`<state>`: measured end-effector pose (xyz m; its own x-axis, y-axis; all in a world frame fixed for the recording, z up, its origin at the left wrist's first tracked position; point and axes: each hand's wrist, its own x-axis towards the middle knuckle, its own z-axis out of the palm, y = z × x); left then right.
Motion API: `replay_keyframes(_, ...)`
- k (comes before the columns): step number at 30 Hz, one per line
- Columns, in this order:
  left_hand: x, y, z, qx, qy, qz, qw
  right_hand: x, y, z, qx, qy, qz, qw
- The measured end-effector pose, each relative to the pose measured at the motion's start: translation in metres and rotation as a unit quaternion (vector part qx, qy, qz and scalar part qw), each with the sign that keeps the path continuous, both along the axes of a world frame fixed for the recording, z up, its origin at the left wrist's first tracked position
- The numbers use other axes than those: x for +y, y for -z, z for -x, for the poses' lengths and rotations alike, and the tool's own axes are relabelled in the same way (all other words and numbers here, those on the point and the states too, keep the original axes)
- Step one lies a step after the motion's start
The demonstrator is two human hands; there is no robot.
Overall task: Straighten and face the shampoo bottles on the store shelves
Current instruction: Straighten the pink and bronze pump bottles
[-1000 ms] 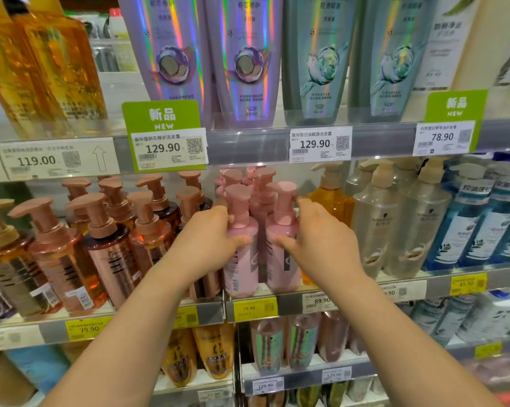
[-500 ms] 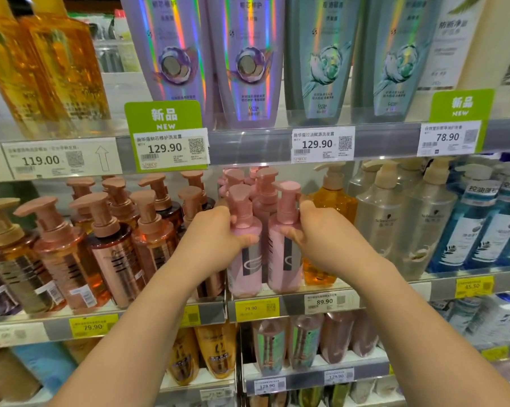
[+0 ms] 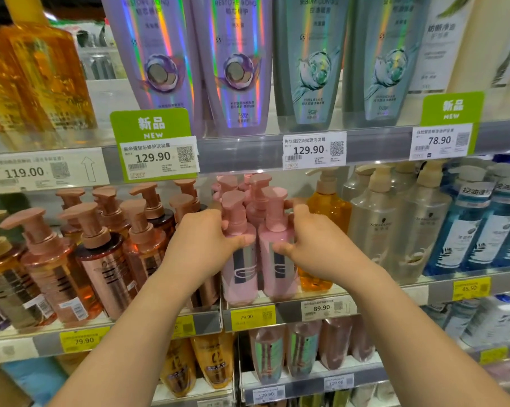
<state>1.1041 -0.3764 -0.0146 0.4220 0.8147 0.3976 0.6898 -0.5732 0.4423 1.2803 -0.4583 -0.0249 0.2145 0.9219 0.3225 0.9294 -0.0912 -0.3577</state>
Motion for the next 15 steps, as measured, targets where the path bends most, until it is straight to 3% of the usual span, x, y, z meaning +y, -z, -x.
replay_keyframes(7,0.003,0.001,0.004,0.015,0.014,0.013,1.000,0.000,0.007,0.016,-0.068,0.078,-0.070,0.992)
replay_keyframes(15,0.005,0.007,0.004,0.017,0.015,-0.006,1.000,0.000,0.017,0.015,-0.077,0.101,-0.102,0.987)
